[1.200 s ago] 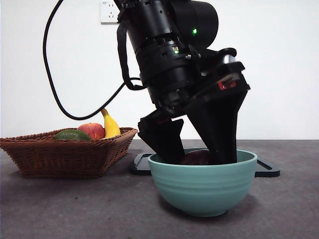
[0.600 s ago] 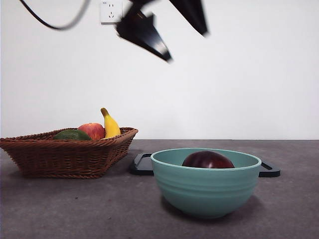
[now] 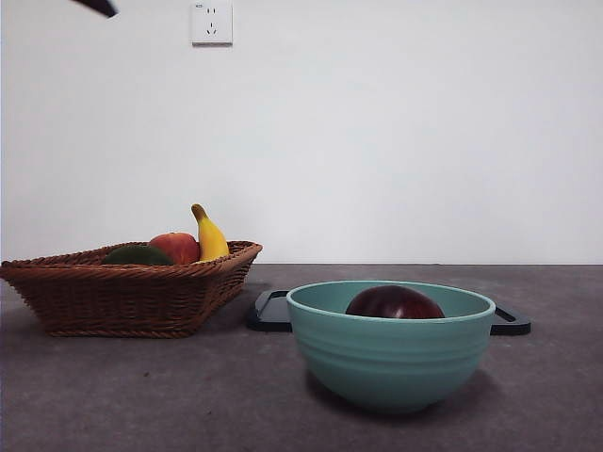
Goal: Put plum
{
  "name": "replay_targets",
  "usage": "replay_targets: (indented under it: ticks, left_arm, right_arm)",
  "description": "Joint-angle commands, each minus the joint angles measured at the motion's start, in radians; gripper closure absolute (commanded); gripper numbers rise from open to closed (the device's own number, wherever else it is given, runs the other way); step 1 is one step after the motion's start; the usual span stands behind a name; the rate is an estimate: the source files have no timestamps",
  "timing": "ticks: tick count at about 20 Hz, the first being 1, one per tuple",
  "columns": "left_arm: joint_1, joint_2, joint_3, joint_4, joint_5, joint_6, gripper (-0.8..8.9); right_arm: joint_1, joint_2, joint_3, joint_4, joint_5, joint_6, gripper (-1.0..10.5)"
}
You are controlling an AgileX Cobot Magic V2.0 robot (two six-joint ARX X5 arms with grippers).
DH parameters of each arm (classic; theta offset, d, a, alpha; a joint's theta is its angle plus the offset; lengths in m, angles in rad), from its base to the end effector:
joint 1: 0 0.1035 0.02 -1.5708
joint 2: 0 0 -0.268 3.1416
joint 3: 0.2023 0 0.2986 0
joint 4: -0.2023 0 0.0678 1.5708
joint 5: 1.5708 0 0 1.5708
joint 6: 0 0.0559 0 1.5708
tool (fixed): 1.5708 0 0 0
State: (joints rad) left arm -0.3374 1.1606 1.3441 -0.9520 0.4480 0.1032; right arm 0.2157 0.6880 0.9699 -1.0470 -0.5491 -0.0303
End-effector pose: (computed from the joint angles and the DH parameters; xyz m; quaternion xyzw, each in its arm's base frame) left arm 0.2512 -0.1138 0.3795 0.0235 0.3555 -0.3736 0.8564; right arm 0.1506 0.0629 0.3327 0.0489 0.3628 0.3517 0.8616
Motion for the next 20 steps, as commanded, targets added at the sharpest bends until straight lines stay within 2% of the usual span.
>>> replay_targets:
  ticks: [1, 6, 9, 17, 20]
  left_arm:
    - [0.004, -0.068, -0.115, 0.004, 0.066, -0.003, 3.77]
    - [-0.017, -0.198, -0.370, -0.053, 0.283, 0.016, 3.82]
    - [-0.018, -0.216, -0.400, -0.107, 0.285, 0.032, 3.81]
    - [-0.018, -0.220, -0.400, -0.098, 0.285, 0.032, 3.81]
    - [-0.018, -0.220, -0.400, -0.097, 0.286, 0.032, 3.81]
  right_arm:
    - [0.005, 0.014, 0.018, 0.015, 0.000, -0.007, 5.5]
    - [0.005, 0.045, 0.018, 0.014, 0.000, -0.006, 5.5]
    - [0.005, 0.059, 0.018, 0.013, 0.000, -0.004, 5.5]
    - [0.006, 0.098, 0.018, 0.001, -0.010, 0.015, 5.6]
    - [0.038, 0.158, 0.018, -0.001, -0.006, 0.023, 5.6]
